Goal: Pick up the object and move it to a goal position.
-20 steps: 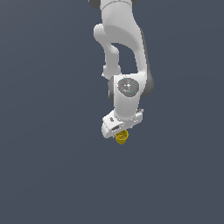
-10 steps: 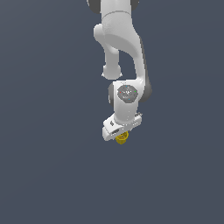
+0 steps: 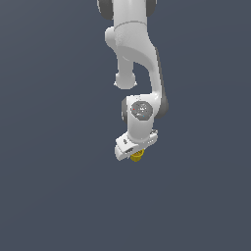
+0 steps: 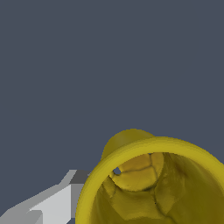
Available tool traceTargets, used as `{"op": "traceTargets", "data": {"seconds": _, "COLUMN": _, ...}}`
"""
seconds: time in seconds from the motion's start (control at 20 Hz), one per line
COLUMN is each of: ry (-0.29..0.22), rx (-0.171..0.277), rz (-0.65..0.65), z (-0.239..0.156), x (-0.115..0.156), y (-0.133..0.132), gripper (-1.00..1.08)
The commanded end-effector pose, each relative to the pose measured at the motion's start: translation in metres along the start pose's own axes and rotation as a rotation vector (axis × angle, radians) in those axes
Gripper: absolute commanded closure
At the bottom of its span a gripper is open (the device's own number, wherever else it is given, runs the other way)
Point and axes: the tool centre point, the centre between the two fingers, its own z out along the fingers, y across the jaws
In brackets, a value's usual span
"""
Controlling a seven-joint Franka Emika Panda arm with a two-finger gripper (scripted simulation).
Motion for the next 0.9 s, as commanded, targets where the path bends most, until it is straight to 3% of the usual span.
{"op": "traceTargets", "data": {"seconds": 0.0, "ry": 0.0, "rx": 0.0, "rz": -0.001, "z": 0.001, "x": 0.0, "y": 0.0, "gripper": 1.08}}
{"op": "traceTargets", "data": {"seconds": 0.5, "ry": 0.0, "rx": 0.0, "rz": 0.0, "z": -0.003, "x": 0.001, "y": -0.001, "gripper": 1.08}}
{"op": "traceTargets", "data": {"seconds": 0.85, "ry": 0.0, "rx": 0.0, "rz": 0.0, "z": -0.032, "x": 0.013, "y": -0.013, "gripper": 1.08}}
